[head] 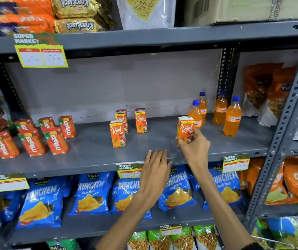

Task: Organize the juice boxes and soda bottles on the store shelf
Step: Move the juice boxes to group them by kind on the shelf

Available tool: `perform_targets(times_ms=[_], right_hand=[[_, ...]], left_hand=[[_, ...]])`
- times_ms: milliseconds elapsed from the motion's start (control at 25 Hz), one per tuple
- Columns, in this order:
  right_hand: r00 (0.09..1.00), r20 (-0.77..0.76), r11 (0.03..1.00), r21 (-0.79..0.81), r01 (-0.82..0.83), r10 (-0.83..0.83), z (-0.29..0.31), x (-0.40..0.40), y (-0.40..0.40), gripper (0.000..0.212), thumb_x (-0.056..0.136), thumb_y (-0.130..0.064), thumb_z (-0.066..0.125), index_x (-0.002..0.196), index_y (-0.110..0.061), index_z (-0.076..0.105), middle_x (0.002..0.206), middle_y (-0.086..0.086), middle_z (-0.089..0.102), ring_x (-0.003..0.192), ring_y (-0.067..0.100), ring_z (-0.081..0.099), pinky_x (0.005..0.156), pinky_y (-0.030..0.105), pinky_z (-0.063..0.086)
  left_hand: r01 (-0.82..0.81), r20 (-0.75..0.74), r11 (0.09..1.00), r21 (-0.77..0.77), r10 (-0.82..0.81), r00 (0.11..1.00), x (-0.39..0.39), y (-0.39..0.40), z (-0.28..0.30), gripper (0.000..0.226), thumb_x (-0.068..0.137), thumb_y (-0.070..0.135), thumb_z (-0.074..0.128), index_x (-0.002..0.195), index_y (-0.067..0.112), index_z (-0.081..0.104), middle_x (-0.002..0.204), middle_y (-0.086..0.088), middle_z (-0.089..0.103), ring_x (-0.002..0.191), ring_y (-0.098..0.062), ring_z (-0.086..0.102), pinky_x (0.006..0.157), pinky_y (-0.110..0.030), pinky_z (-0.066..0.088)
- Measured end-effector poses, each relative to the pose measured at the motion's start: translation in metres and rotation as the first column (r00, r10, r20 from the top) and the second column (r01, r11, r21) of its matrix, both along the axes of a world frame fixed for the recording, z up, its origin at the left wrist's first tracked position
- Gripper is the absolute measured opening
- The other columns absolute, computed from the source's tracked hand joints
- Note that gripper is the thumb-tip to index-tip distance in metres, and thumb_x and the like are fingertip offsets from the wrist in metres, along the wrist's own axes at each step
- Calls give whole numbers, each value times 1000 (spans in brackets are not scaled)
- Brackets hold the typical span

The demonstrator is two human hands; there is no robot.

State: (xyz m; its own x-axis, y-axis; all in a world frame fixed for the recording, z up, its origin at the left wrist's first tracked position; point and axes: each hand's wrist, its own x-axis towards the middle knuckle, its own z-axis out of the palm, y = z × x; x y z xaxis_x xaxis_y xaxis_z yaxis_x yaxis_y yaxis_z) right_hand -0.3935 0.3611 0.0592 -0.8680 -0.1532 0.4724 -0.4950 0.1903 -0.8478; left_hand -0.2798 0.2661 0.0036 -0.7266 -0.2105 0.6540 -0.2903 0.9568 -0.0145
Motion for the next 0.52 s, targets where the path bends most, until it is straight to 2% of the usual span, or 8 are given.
perform_targets(times_ms=[120, 240, 400, 520], right_hand=[[990, -18, 990, 22, -142, 143, 8, 14, -40, 47, 72, -31, 84, 112, -15, 63, 101, -1, 74, 90, 13, 71, 84, 34, 60], [979, 7, 977, 68, -204, 204, 12, 27, -75, 37, 70, -29, 85, 99, -18, 64, 93, -2, 75, 87, 14, 71, 83, 28, 56], [970, 33, 965, 92, -245, 243, 0, 38, -116, 45, 68, -33, 85, 103, -13, 64, 97, 2, 76, 91, 20, 72, 86, 37, 58], [973, 41, 962, 141, -233, 229, -6, 42, -129, 53, 70, -32, 86, 112, -11, 59, 103, 7, 75, 97, 25, 71, 88, 38, 57]], left_hand=[[36, -67, 992, 123, -28, 997, 8, -12, 7, 40, 101, 29, 35, 123, 9, 63, 119, -6, 71, 112, -23, 65, 116, -43, 38], [-9, -65, 994, 113, 16, 998, 25, -34, 4, 46, 100, 30, 32, 126, 7, 62, 120, -7, 71, 112, -24, 65, 112, -43, 42], [-92, -30, 994, 58, 94, 995, 47, -62, -3, 55, 101, 44, 34, 129, 7, 63, 127, -6, 69, 122, -22, 61, 112, -45, 43], [-93, 4, 994, 50, 93, 996, 51, -71, -6, 55, 103, 46, 29, 135, 11, 58, 135, -4, 65, 130, -20, 55, 115, -45, 39]])
